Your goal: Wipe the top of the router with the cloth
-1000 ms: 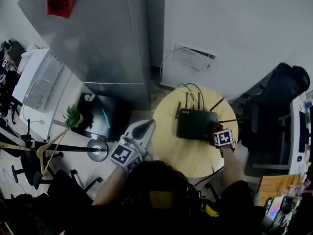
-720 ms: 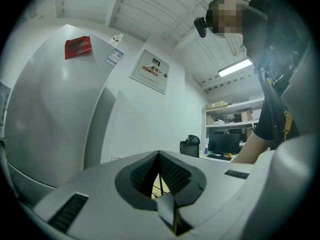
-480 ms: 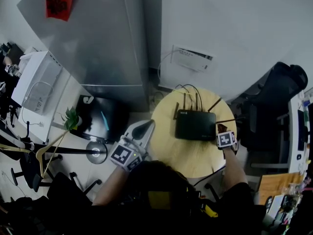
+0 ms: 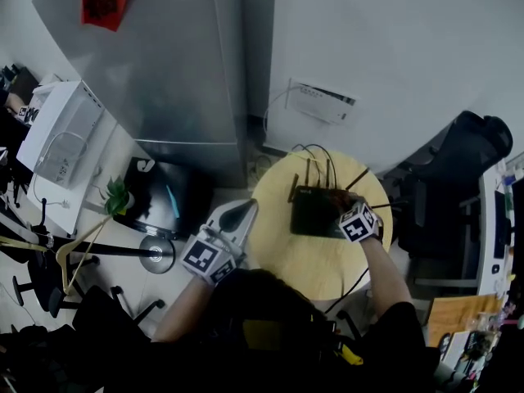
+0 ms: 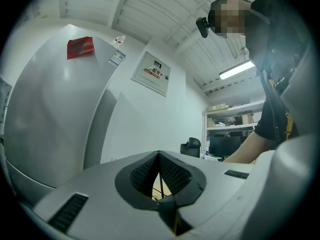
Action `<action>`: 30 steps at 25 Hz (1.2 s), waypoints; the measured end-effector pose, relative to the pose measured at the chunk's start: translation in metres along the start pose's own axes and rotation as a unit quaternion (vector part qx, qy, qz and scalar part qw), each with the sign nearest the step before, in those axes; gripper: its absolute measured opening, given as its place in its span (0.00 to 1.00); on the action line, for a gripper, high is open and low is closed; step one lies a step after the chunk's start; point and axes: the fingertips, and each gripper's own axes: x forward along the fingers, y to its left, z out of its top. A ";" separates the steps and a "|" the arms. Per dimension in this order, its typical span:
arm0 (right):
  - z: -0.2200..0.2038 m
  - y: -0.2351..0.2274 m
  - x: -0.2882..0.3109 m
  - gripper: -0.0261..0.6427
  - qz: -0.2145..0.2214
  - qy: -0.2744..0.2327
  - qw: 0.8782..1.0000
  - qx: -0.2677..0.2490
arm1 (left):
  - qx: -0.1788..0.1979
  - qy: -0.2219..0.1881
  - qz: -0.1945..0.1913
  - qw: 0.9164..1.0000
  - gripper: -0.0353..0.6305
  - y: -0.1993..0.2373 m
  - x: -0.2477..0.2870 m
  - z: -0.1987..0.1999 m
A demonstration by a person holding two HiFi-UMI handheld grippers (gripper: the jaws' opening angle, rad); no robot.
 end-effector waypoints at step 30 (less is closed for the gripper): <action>0.064 0.090 0.071 0.14 0.062 0.097 0.950 -0.289 | 0.013 -0.026 0.107 0.994 0.04 0.035 -0.058 0.003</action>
